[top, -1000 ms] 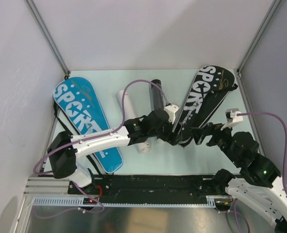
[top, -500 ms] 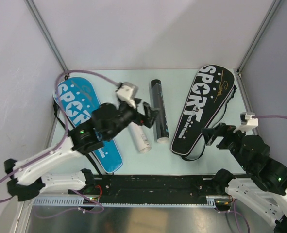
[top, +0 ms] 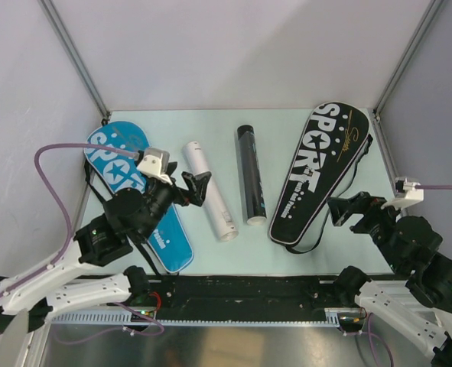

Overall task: Pack up the badminton gear
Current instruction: Reset both arms

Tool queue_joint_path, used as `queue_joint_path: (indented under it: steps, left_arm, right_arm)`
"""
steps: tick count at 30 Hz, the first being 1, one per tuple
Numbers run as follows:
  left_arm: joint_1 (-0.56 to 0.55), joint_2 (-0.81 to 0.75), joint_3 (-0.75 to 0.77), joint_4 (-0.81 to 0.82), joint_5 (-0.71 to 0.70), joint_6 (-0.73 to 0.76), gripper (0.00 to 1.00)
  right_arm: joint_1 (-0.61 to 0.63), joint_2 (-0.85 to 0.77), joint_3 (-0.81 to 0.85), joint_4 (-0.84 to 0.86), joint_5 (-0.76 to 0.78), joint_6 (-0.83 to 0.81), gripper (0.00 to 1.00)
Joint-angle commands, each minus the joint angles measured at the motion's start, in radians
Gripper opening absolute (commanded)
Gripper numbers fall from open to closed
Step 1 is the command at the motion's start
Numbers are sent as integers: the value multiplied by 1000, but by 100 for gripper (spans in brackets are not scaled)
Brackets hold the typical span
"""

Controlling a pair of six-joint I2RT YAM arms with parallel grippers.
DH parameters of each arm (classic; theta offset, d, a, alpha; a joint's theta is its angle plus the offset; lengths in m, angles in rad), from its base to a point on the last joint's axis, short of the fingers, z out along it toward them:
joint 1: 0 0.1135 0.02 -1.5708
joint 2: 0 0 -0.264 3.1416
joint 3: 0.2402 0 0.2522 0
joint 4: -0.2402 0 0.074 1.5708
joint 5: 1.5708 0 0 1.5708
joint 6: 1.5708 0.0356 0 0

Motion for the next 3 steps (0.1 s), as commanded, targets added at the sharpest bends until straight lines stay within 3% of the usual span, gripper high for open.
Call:
queue_joint_path:
  steps: [1, 3]
  left_arm:
    - [2, -33, -14, 13, -80, 26, 100]
    - [3, -34, -16, 10, -97, 40, 100]
  right_arm:
    - [-2, 26, 31, 14, 40, 2, 99]
    - [-3, 37, 30, 21, 41, -2, 100]
